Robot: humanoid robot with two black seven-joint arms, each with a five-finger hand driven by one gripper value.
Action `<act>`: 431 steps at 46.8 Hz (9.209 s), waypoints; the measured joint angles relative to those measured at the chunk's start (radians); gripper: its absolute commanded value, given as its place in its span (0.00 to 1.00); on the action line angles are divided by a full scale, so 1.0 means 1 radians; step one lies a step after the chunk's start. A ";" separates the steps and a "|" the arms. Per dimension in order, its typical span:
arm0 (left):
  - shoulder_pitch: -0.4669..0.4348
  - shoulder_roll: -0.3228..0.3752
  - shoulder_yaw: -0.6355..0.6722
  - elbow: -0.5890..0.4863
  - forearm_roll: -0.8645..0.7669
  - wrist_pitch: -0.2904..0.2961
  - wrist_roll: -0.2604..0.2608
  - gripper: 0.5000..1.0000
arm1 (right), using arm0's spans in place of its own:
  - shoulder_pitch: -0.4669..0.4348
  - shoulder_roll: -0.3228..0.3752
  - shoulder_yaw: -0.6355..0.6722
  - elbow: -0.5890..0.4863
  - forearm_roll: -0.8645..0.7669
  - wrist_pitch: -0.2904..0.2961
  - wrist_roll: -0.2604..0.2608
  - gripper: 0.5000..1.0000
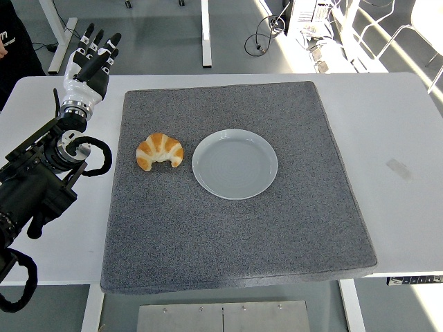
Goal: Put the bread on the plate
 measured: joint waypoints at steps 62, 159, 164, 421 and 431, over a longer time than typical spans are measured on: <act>-0.042 0.109 0.100 -0.018 0.008 -0.005 0.020 0.96 | 0.000 0.000 0.000 0.000 0.000 0.001 0.000 1.00; -0.283 0.514 0.780 -0.789 0.698 0.180 0.500 0.95 | 0.000 0.000 0.000 0.000 0.000 0.000 0.000 1.00; -0.286 0.514 0.793 -0.790 0.727 0.180 0.500 0.94 | 0.000 0.000 0.000 0.000 0.000 0.001 0.000 1.00; -0.253 0.086 0.763 -0.569 0.923 0.253 0.539 0.93 | 0.000 0.000 0.000 0.000 0.000 0.001 0.000 1.00; -0.248 0.115 0.627 -0.567 0.750 0.292 0.530 0.93 | 0.000 0.000 0.000 0.000 0.000 0.000 0.000 1.00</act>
